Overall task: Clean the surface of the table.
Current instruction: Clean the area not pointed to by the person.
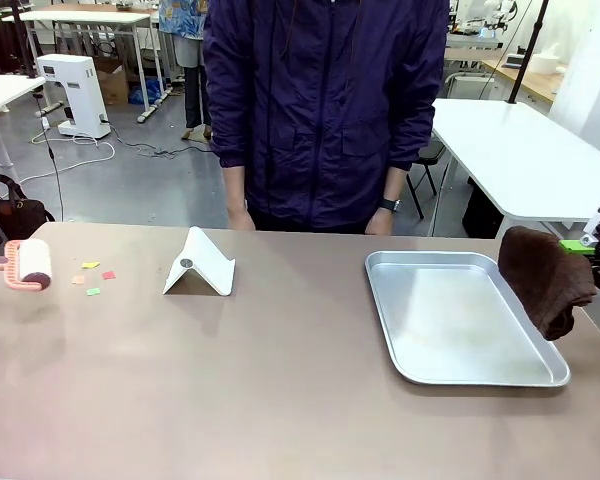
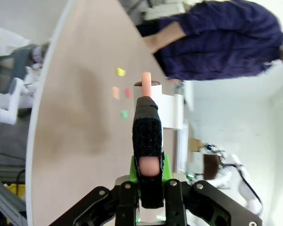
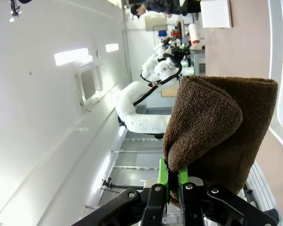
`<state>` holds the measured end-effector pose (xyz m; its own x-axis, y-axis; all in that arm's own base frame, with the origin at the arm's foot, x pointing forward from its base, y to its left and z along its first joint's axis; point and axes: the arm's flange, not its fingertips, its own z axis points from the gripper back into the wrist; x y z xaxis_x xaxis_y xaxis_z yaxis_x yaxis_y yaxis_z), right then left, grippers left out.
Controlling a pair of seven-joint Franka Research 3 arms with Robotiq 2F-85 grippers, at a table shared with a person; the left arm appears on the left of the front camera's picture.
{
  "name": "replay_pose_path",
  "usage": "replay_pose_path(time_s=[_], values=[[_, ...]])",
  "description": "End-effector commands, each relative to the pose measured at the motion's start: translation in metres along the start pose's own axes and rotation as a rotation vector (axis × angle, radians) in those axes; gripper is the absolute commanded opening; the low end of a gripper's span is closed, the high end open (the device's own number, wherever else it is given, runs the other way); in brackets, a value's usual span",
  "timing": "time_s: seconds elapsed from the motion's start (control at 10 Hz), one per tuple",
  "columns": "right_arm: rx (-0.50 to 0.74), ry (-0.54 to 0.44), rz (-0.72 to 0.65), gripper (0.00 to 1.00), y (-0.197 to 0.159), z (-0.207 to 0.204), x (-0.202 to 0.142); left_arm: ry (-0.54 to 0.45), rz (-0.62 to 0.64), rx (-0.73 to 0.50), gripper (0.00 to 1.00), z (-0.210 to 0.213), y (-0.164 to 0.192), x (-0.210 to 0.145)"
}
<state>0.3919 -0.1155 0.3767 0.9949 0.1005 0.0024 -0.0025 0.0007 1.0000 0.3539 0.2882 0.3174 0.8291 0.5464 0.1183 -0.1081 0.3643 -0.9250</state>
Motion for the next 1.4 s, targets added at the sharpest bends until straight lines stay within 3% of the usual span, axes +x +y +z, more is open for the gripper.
replay_pose_path(time_s=[0.0, 0.5, 0.8, 1.3], values=[[0.006, -0.018, 0.008, 0.09, 0.003, -0.004, 0.004, 0.004, 0.027, 0.097, 0.20, -0.021, -0.018, -0.006], [0.006, -0.018, 0.008, 0.09, 0.003, -0.004, 0.004, -0.041, 0.037, 0.215, 0.20, -0.030, -0.013, 0.003], [0.006, -0.018, 0.008, 0.09, 0.003, -0.004, 0.004, -0.014, 0.035, 0.245, 0.20, -0.039, -0.007, 0.006], [0.006, -0.018, 0.008, 0.09, 0.003, -0.004, 0.004, 0.054, 0.096, 0.361, 0.20, -0.097, -0.016, 0.011]])
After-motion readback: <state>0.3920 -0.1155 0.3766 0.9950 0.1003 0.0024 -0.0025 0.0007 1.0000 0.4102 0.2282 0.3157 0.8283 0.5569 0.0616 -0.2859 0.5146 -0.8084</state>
